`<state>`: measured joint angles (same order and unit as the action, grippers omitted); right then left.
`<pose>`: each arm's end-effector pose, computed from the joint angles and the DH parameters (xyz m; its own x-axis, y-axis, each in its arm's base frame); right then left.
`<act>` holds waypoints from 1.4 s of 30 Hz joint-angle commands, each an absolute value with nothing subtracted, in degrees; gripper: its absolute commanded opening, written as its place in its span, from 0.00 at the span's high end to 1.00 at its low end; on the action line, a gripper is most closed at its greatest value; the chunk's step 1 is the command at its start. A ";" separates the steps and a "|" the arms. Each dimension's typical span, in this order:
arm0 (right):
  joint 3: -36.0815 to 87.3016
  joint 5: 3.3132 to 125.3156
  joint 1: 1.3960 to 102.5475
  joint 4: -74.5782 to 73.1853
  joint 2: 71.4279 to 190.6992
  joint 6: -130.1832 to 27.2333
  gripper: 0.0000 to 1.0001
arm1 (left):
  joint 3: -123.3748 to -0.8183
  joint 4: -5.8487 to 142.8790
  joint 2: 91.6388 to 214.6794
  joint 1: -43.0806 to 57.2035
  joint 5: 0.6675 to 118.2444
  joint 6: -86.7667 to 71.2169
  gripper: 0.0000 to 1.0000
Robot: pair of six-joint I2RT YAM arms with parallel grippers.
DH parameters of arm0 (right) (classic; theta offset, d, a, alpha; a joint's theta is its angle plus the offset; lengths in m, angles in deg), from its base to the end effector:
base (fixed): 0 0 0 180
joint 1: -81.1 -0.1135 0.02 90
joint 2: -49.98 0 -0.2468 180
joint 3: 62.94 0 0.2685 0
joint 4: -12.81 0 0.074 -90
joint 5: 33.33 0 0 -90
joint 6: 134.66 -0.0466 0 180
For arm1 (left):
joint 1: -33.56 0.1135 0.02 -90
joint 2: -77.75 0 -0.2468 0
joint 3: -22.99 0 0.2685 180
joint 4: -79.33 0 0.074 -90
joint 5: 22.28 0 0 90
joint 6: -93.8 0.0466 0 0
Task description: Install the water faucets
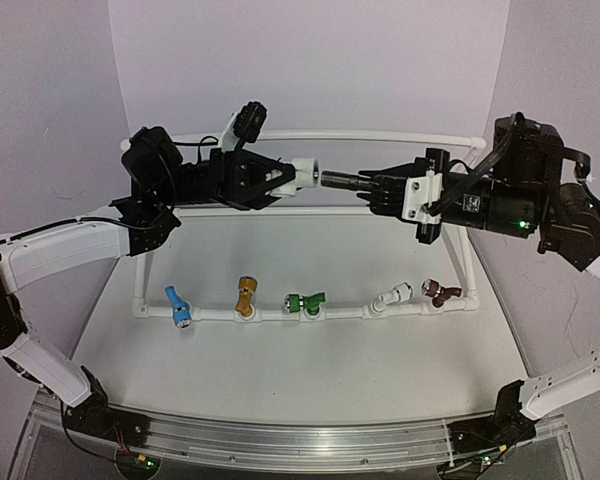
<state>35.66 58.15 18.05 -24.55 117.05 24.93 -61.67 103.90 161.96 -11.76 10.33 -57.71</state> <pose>0.1225 0.2436 0.4690 0.8300 -0.4347 -0.3494 -0.3580 0.0651 -0.9315 0.2206 -0.2789 0.4031 -0.6667 0.0005 -0.7454 0.7002 -0.3424 -0.6265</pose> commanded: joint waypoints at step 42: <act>32.12 50.31 14.13 -17.00 117.84 30.03 1.00 | -63.34 109.39 162.19 -13.01 6.73 -59.93 1.00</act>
<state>32.51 51.11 14.66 -19.82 117.71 29.71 -61.69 103.58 162.22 -12.20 8.09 -58.22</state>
